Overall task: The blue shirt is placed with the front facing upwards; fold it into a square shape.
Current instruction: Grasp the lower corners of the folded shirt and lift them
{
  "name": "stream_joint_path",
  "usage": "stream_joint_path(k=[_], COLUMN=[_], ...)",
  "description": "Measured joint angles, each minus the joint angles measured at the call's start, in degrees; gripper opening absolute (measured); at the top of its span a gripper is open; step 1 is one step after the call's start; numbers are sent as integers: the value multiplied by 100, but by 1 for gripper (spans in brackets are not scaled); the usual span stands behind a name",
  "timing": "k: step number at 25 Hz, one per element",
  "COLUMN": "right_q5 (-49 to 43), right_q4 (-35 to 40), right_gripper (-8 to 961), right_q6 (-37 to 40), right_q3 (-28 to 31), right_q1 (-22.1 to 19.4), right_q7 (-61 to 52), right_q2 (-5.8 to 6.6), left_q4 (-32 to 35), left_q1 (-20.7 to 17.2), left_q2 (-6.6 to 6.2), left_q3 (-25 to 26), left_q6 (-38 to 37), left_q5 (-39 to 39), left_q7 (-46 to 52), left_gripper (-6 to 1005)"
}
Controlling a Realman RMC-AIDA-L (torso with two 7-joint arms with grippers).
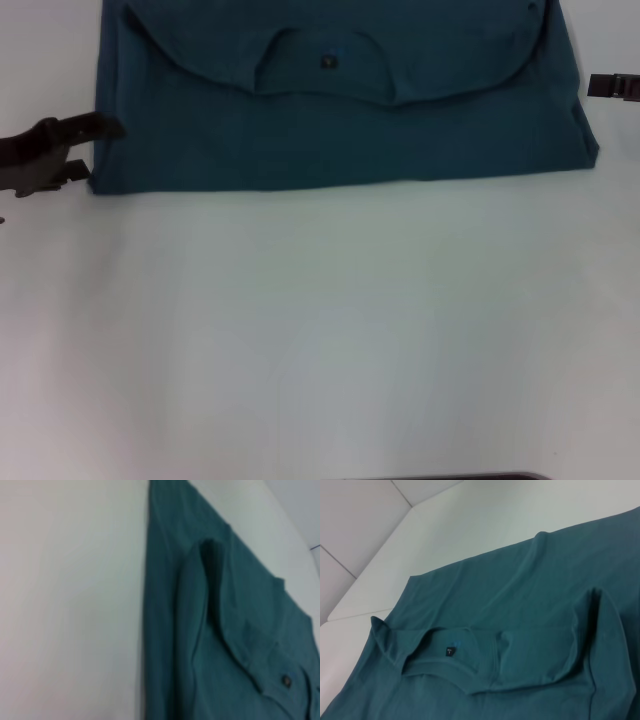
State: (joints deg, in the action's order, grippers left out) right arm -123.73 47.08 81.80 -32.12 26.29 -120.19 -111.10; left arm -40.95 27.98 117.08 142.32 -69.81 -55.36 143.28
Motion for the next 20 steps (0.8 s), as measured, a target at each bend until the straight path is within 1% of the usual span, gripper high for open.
stream_joint_path(k=[6,13,20], right_q5=[8,19,25], right_q4=[0,-8,-2], right_gripper=[927,928,928], right_q6=[-7,-8,-13], right_q3=[12,13,13], right_q1=[4,14,23], right_q7=[0,-1,-3], right_q2=[0,1,1], left_q4=[96,129,143], left_q1=[99,126,202], left_q2=[12,18,67], left_q3=[-15,-24,-44], left_q6=[120,139,143], left_q5=[193,199,212], left_q7=[54,57,38], left_gripper=[947,947,946])
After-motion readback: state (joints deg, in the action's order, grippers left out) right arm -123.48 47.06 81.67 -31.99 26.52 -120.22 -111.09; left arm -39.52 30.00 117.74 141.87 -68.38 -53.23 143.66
